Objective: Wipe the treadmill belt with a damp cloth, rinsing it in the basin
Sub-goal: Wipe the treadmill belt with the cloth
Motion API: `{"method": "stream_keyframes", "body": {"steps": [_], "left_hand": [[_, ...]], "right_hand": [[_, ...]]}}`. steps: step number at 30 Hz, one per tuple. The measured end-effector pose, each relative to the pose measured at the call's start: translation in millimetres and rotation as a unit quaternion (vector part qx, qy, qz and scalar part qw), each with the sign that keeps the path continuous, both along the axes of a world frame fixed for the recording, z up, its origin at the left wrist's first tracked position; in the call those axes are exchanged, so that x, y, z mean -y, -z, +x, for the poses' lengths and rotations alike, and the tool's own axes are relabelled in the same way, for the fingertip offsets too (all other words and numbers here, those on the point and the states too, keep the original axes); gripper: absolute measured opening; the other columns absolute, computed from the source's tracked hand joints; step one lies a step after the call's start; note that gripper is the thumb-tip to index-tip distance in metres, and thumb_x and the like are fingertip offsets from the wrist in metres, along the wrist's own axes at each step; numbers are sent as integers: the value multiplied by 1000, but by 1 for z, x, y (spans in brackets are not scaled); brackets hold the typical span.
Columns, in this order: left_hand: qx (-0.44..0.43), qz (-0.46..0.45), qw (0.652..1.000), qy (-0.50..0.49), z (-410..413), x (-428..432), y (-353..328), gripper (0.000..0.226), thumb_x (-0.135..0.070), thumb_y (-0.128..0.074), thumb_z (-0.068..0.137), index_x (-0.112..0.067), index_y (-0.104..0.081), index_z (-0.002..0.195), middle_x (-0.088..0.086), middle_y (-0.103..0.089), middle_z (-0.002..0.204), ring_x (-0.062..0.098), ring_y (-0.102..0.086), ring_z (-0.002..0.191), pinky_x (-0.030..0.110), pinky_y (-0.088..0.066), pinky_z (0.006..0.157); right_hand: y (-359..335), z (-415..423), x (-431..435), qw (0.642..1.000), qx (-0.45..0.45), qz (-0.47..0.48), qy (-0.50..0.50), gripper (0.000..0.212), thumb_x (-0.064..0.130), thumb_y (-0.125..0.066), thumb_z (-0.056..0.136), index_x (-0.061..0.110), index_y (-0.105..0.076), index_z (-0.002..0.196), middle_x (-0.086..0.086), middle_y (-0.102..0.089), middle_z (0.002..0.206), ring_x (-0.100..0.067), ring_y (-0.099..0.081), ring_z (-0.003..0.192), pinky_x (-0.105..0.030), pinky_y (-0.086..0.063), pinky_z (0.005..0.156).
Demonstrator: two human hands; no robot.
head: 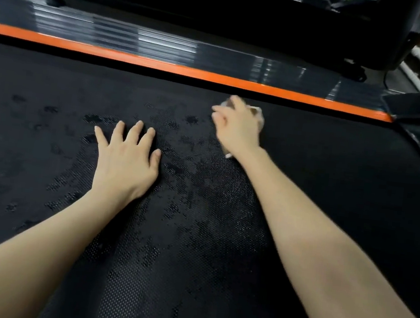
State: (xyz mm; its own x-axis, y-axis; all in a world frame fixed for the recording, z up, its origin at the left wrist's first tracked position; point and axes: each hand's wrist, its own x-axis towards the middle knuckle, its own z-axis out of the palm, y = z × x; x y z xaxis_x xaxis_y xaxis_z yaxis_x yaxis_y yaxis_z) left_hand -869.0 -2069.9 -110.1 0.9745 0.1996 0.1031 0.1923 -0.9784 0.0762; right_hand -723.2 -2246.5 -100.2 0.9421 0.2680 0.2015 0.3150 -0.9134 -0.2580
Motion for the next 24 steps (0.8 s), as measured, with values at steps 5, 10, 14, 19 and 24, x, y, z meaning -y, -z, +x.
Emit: {"method": "stream_keyframes", "body": {"steps": [5,10,14,19,24], "left_hand": [[2,-13,1000,5,-2,-3,1,67,-49,-15,88,-19,-36,144,5,-31,152,35,-20,140,64,-7,109],[11,-8,1000,4,-1,-1,2,68,-49,-15,88,-17,-39,142,8,-35,150,38,-24,139,64,-7,109],[9,-1,1000,6,0,1,3,70,-50,-12,87,-16,-40,141,10,-37,149,40,-26,137,65,-9,108],[14,-16,1000,15,0,-3,3,73,-52,-9,85,-17,-41,141,8,-37,149,39,-25,138,66,-10,108],[17,-18,1000,15,-2,-5,4,74,-53,-7,85,-20,-39,143,6,-35,151,36,-23,140,66,-9,109]], "right_hand": [[-8,-14,-22,987,-22,-4,-156,31,39,-41,98,36,-61,122,3,-35,149,-28,-37,131,-45,-22,110],[-11,38,70,999,-11,20,47,27,29,-40,98,29,-59,118,-2,-45,138,-32,-52,115,-45,-31,104],[-13,32,20,994,11,42,101,36,24,-49,92,21,-47,128,-3,-57,127,-28,-56,112,-38,-32,99],[-15,11,-46,995,-20,62,-70,35,25,-47,96,19,-45,130,-2,-53,130,-27,-52,111,-45,-38,98],[-17,34,12,996,-25,82,-28,21,25,-41,97,25,-48,117,-1,-56,125,-29,-58,104,-51,-23,111]]}}
